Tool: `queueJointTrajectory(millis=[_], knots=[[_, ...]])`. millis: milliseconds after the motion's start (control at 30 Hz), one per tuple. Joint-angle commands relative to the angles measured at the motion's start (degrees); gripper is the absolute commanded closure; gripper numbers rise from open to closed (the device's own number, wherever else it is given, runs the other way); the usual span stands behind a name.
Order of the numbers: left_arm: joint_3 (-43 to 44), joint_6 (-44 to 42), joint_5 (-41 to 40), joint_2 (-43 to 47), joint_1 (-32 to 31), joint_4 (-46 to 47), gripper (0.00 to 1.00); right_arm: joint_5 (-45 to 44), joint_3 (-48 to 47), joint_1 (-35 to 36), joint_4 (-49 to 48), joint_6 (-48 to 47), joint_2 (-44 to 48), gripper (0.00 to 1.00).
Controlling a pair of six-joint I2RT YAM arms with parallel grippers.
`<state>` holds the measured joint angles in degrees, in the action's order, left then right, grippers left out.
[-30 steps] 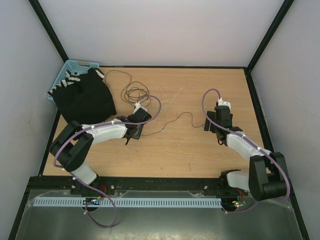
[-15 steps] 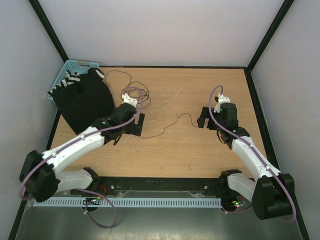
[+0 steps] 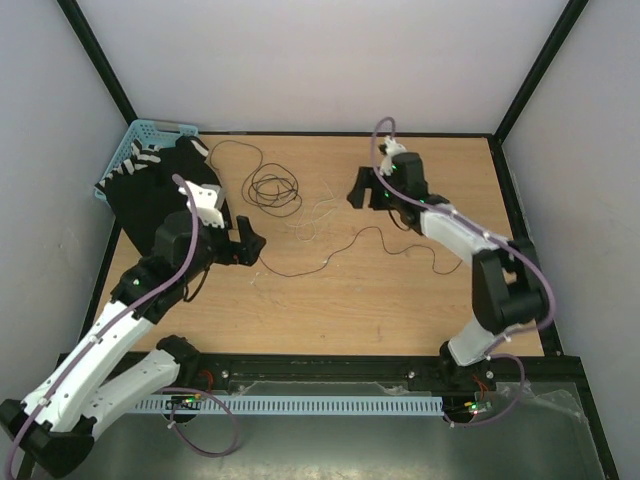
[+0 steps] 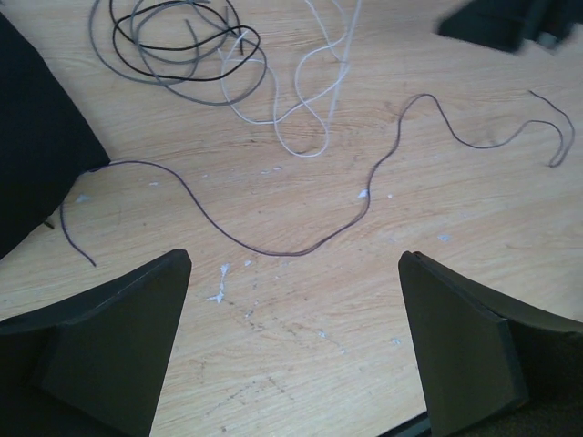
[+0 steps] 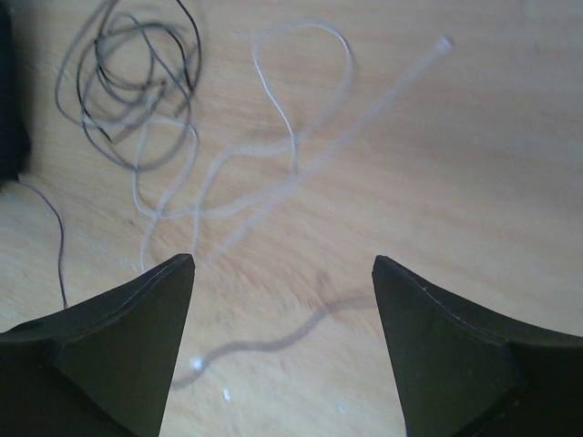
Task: Zip-tie the wires
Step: Straighten the cable at the center of the board, then pick up the cable at the center of the board.
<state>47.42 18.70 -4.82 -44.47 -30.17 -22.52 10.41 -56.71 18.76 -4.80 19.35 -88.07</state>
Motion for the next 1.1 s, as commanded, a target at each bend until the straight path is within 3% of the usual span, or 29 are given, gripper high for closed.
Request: queueJointTrajectory(millis=[0,200,500,600,733,800,967,1067], knots=[[-1.9,0.9,3.4,3.3,0.5,-0.8,0.01,1.2,-13.3,2.9,-4.3,-1.8,-12.0,0.12],[-3.4,1.2,4.2,3.6,1.0,-0.9,0.01,-0.1,-33.4,5.2,2.7,-6.4,-30.2,0.18],[-4.7,1.1,2.4,4.2,1.4,-2.1,0.01,-2.0,-43.9,6.8,6.4,-9.5,-41.7,0.27],[-4.8,1.0,2.3,4.3,1.5,-2.2,0.01,-1.8,-44.8,7.1,6.4,-9.9,-43.2,0.4],[-4.7,0.5,2.3,4.3,1.7,-2.5,0.01,-2.2,-46.8,7.4,7.3,-10.1,-45.0,0.48],[-4.7,0.5,2.4,4.4,2.0,-2.6,0.01,-2.1,-47.8,7.4,8.0,-10.3,-45.7,0.58],[-3.5,0.1,3.4,4.7,2.7,-2.7,0.01,-1.2,-48.8,7.5,9.7,-11.0,-42.8,0.94],[-1.6,-0.7,4.1,4.7,3.3,-2.6,0.01,-1.5,-49.1,7.6,10.7,-11.5,-37.2,1.0]])
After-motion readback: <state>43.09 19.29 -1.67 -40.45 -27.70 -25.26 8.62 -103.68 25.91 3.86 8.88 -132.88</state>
